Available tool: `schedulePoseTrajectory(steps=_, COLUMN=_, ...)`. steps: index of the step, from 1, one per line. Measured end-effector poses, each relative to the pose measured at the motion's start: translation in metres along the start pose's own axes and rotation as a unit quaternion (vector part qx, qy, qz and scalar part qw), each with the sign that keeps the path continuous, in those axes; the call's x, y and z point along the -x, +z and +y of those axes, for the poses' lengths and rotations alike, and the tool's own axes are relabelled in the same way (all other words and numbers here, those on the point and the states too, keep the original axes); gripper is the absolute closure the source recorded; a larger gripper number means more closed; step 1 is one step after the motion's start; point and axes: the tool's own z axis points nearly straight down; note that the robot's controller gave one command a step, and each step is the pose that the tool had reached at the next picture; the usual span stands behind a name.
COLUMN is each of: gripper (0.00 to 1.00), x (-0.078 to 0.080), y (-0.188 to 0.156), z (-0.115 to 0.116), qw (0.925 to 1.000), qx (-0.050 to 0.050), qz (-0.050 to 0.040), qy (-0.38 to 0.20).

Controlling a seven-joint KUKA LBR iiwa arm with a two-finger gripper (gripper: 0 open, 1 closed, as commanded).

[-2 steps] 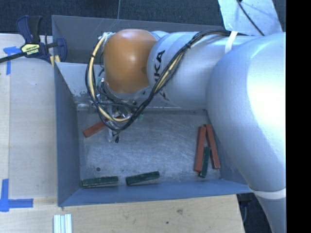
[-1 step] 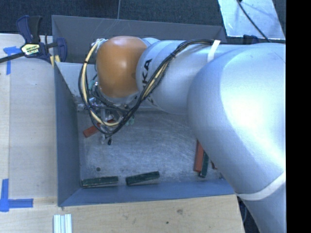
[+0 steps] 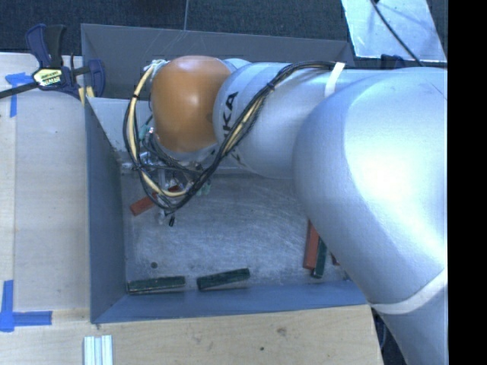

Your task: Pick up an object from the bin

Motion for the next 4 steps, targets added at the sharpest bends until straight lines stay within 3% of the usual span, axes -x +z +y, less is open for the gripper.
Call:
schedulePoseTrajectory(steps=1, gripper=1.0, x=0.001, y=-0.002, z=0.0, qw=1.0, qx=0.0, qz=-0.002, qy=0.001)
schedulePoseTrajectory(steps=3, gripper=1.0, x=0.005, y=-0.077, z=-0.001, qw=1.0, qx=0.0, qz=-0.0021, qy=0.002)
schedulePoseTrajectory(steps=4, gripper=1.0, x=0.006, y=-0.078, z=-0.002, qw=1.0, qx=0.0, qz=-0.0012, qy=0.004)
